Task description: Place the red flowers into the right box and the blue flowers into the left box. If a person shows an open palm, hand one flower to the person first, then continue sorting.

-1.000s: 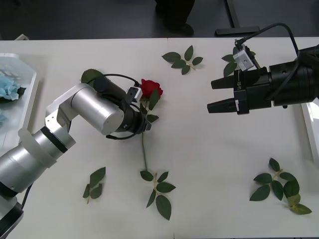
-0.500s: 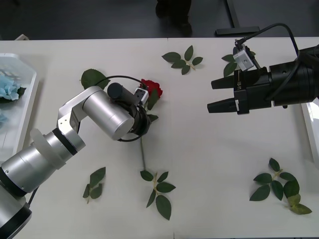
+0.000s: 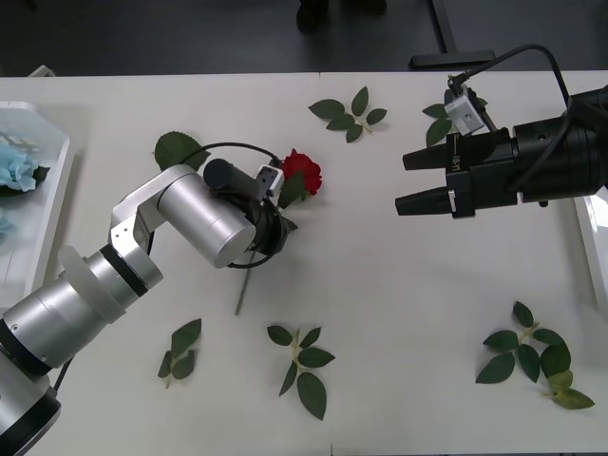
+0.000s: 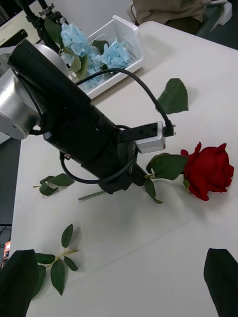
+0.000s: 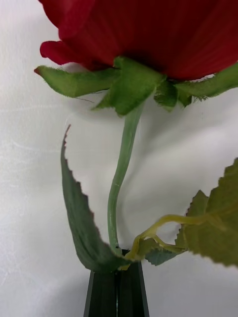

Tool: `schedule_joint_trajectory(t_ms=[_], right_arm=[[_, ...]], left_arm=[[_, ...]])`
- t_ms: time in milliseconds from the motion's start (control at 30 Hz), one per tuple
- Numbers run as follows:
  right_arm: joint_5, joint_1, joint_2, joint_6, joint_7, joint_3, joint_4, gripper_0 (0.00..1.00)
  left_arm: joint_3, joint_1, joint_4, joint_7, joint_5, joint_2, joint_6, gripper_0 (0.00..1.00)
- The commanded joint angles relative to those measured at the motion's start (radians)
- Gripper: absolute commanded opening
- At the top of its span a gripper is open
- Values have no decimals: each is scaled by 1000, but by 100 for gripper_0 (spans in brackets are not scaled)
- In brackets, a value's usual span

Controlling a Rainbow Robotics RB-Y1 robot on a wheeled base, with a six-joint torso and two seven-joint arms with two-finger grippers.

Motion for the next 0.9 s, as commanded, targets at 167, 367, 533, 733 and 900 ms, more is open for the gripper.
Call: schedule_joint_trajectory(t_ms=[167,367,533,733,900], right_arm=[[-12,1,-44,-6,18,-22,-6,97],[-12,7,-44,-6,17,-24,-6,97],[-12,33,-40,-6,9,-24,-6,97],[-12,56,-5,-17,3,-22,-6,97],[38,62,45,-46,-9,-22,-6,97]], left_arm=[[-2,-39,-85,71,-19,77,-165,0],[35,-19,-210,96,-7,158,-389,0],[115,73,-325,122,-10,151,-647,0],[128,134,-389,135,-25,69,-892,0],[121,156,-404,137,-14,25,-997,0]])
